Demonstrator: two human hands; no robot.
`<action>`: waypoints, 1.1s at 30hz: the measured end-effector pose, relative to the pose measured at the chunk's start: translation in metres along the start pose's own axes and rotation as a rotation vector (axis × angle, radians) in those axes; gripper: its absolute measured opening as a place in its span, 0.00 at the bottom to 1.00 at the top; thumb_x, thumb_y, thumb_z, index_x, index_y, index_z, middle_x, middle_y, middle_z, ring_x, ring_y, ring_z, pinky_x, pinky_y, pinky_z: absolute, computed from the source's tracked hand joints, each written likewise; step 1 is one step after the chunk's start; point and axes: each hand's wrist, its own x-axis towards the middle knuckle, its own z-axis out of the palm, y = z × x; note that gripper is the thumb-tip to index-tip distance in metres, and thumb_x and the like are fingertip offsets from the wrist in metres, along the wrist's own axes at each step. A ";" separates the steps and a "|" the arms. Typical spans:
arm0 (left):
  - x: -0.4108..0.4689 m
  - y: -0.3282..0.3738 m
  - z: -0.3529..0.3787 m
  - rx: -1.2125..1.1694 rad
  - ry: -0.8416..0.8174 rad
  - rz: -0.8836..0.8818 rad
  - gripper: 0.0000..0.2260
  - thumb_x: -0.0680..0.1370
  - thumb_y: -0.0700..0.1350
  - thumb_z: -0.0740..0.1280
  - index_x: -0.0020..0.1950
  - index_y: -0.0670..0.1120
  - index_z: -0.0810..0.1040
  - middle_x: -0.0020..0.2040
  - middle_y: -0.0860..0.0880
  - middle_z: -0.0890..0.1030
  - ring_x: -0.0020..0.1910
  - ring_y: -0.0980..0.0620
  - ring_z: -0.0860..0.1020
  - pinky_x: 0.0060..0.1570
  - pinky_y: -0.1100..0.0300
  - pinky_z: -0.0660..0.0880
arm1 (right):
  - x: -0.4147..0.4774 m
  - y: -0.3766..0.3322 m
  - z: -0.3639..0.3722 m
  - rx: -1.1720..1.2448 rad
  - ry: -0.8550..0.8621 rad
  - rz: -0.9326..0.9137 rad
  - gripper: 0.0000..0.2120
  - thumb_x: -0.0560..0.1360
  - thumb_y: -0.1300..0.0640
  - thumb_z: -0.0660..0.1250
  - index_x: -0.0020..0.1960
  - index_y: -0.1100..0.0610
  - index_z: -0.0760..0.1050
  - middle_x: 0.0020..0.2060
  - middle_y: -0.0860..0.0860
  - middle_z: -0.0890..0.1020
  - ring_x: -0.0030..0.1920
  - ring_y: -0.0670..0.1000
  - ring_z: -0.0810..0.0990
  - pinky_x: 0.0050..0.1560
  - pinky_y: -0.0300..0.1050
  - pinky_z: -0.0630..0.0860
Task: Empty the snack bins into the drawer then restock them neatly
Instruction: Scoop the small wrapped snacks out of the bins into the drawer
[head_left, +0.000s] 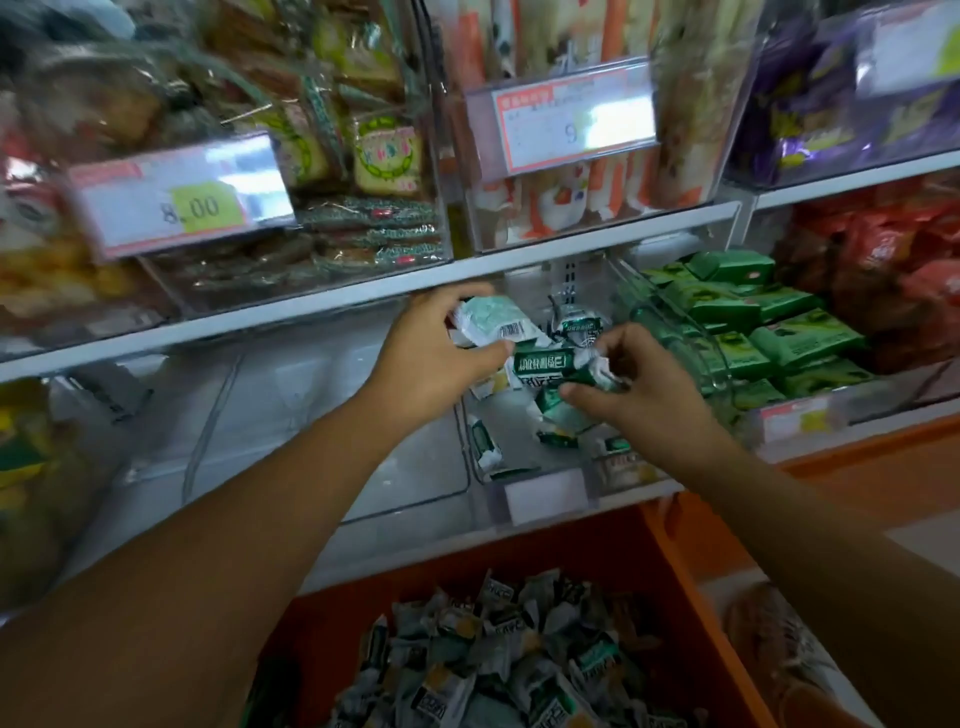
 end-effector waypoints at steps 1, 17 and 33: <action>-0.013 0.006 -0.006 -0.006 0.000 0.025 0.20 0.71 0.52 0.76 0.59 0.62 0.74 0.61 0.52 0.77 0.59 0.52 0.76 0.61 0.51 0.75 | -0.011 -0.007 0.001 0.015 0.005 -0.017 0.14 0.73 0.56 0.73 0.46 0.53 0.66 0.36 0.48 0.63 0.35 0.44 0.64 0.36 0.38 0.65; -0.242 -0.128 0.104 0.144 -0.372 -0.389 0.17 0.77 0.52 0.70 0.64 0.53 0.74 0.63 0.54 0.69 0.61 0.53 0.72 0.58 0.60 0.69 | -0.152 0.138 0.069 -0.152 -0.415 0.637 0.12 0.76 0.63 0.68 0.54 0.62 0.66 0.44 0.47 0.72 0.39 0.47 0.71 0.30 0.30 0.68; -0.215 -0.109 0.086 0.278 -0.507 -0.215 0.18 0.80 0.51 0.66 0.70 0.54 0.71 0.68 0.55 0.69 0.65 0.55 0.70 0.65 0.61 0.68 | -0.142 0.123 0.051 -0.449 -0.438 0.550 0.30 0.76 0.44 0.67 0.74 0.48 0.60 0.65 0.52 0.71 0.61 0.52 0.73 0.59 0.48 0.74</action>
